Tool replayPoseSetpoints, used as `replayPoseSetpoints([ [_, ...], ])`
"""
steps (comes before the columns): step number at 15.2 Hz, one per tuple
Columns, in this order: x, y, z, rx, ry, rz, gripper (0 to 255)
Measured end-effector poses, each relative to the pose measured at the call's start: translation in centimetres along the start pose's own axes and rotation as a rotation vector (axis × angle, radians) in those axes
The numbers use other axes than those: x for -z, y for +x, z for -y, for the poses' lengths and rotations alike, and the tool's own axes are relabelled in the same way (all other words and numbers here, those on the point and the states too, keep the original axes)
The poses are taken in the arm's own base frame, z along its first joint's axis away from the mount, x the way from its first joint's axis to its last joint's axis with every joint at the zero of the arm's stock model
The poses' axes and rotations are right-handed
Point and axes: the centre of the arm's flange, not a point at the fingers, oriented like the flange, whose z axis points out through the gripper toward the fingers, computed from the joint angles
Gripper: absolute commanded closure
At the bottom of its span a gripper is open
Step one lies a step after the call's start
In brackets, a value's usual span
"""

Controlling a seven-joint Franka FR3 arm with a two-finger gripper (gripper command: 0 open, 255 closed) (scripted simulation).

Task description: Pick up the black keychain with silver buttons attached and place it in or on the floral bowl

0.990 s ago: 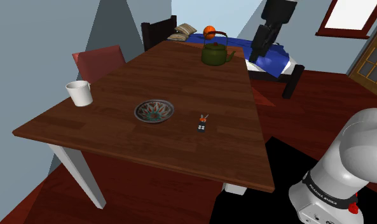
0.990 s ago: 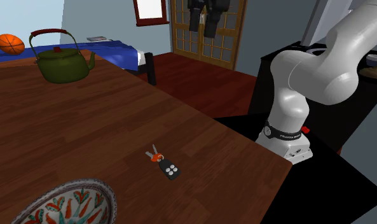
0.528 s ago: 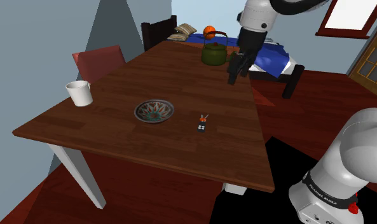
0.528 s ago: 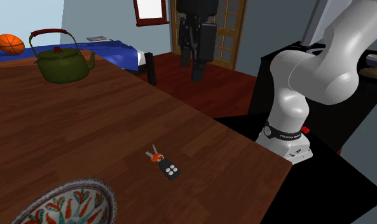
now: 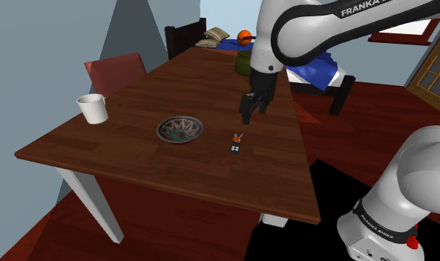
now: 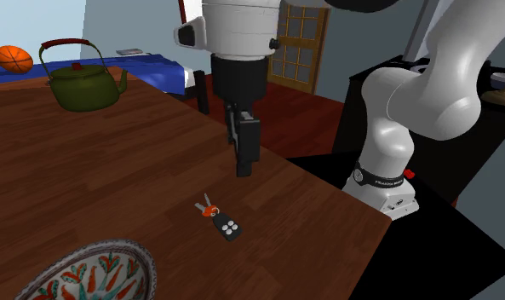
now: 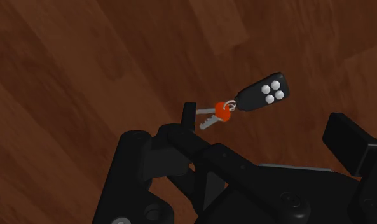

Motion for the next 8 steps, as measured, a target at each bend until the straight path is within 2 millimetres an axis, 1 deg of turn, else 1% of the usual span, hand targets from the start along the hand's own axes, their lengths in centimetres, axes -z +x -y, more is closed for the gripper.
replayPoseSetpoints([
  [5, -6.0, 2.1, 3.2, -0.024, -0.002, 0.027, 0],
  [6, -6.9, 2.5, 3.5, -0.028, -0.002, 0.031, 0],
  [8, -8.2, 2.6, 3.6, -0.032, -0.003, 0.034, 0],
])
